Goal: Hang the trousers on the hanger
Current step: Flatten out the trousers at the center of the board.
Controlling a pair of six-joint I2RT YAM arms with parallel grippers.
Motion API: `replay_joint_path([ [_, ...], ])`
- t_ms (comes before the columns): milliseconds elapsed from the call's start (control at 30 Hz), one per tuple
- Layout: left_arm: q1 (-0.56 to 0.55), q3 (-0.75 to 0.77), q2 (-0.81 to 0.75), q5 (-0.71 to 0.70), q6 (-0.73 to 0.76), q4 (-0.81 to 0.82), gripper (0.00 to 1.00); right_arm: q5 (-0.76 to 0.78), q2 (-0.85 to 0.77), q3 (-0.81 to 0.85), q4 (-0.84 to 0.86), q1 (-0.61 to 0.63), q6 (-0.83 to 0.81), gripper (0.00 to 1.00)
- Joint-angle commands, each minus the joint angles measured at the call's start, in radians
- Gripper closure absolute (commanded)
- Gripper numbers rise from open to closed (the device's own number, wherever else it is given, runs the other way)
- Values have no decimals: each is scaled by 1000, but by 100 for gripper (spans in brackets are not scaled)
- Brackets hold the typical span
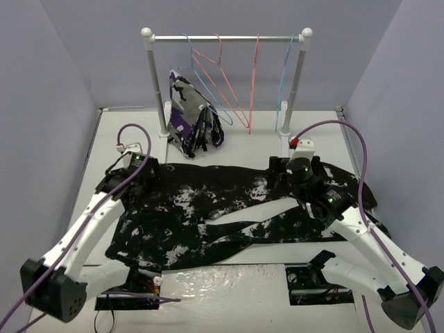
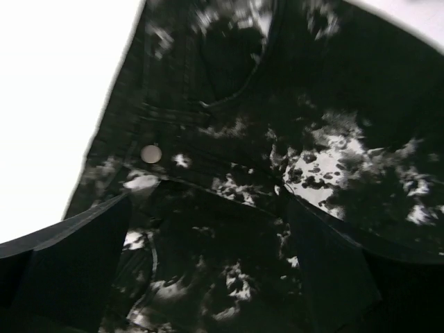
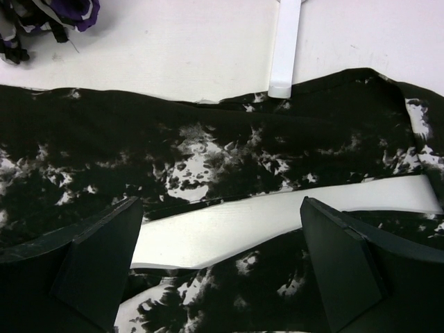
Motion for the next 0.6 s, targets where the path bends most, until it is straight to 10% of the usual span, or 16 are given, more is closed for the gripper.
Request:
replay_joint_path([
  [0, 53, 38, 193, 108, -35, 123, 3, -2, -74, -34, 52, -7, 31, 6],
  [433, 115, -9, 574, 234, -170, 167, 4, 13, -164, -87, 30, -10, 90, 6],
  [567, 136, -10, 627, 216, -203, 160, 18, 35, -167, -85, 28, -10, 89, 6],
])
